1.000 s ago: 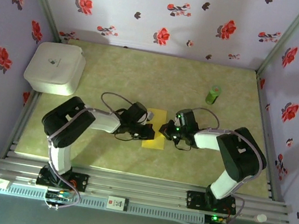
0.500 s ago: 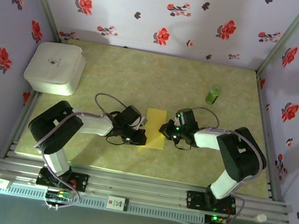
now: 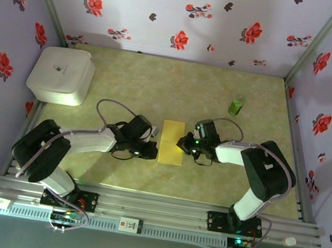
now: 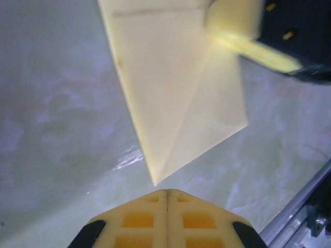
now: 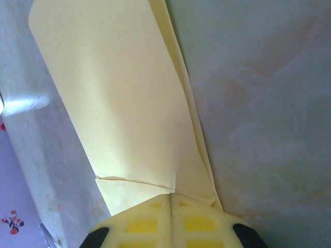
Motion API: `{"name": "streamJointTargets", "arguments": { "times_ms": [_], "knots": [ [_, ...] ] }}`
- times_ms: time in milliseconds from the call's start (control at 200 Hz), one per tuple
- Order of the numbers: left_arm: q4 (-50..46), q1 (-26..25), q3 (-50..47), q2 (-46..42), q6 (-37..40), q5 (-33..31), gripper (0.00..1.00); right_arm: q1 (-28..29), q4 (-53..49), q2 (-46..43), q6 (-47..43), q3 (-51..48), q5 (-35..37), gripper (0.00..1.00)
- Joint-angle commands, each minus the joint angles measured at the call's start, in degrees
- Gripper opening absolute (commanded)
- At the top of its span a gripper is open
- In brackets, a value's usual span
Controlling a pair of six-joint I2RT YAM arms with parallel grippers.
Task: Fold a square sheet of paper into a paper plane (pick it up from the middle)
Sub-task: Fold the triangle a second time at the center of the table.
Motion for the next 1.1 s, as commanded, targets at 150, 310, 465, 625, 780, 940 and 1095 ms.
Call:
{"name": "streamJointTargets", "arguments": {
  "times_ms": [150, 310, 465, 625, 780, 940, 1095],
  "knots": [
    [3.0, 0.4, 9.9, 10.4, -0.1, 3.1, 0.0, -0.7, -6.5, 2.0, -0.2, -0.5, 5.0, 0.0],
    [2.3, 0.4, 12.1, 15.6, 1.5, 2.8, 0.0, -0.7, -6.7, 1.6, -0.2, -0.5, 4.8, 0.0],
    [1.3, 0.4, 10.5, 18.5, 1.6, 0.9, 0.0, -0.7, -4.5, 1.4, -1.5, 0.4, 2.2, 0.0],
    [5.7, 0.4, 5.0, 18.2, -1.5, -1.3, 0.0, -0.6, -10.0, -0.8, -5.3, 4.2, 1.4, 0.0],
    [8.1, 0.4, 2.3, 17.2, -3.6, -1.1, 0.0, 1.4, -7.9, -2.9, -5.3, 4.4, -2.0, 0.0],
    [8.9, 0.4, 1.3, 16.6, -4.1, -0.9, 0.0, 5.1, -5.1, 0.6, -3.7, 5.5, -4.4, 0.0],
    [8.9, 0.3, 0.9, 15.6, -4.1, -0.7, 0.0, 4.0, -4.9, 2.2, -1.4, 2.7, 0.7, 0.0]
  ]
}}
